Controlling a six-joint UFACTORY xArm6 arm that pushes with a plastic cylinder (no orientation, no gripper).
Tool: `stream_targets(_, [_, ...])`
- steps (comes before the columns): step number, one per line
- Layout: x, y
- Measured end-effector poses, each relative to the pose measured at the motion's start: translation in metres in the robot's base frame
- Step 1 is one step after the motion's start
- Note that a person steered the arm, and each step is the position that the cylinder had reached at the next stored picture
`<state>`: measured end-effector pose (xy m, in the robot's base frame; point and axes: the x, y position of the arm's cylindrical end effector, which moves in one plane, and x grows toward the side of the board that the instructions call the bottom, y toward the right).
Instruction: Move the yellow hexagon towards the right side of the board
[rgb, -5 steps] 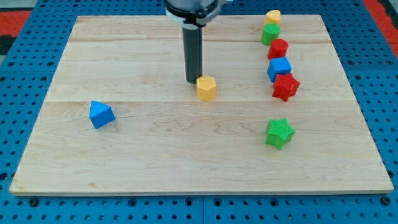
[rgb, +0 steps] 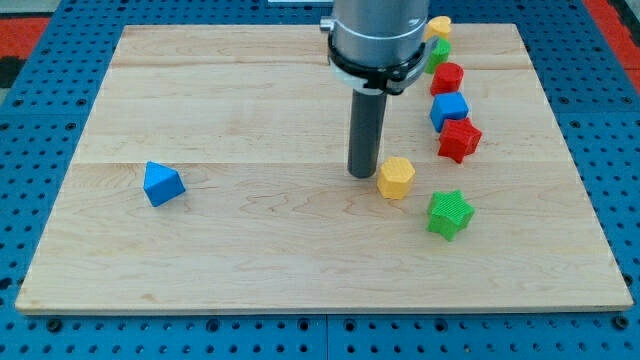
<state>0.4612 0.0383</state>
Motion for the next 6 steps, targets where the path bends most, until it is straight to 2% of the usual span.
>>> stream_targets(1, [0.009,0.002])
stream_targets(4, [0.009,0.086])
stream_targets(6, [0.023,0.051])
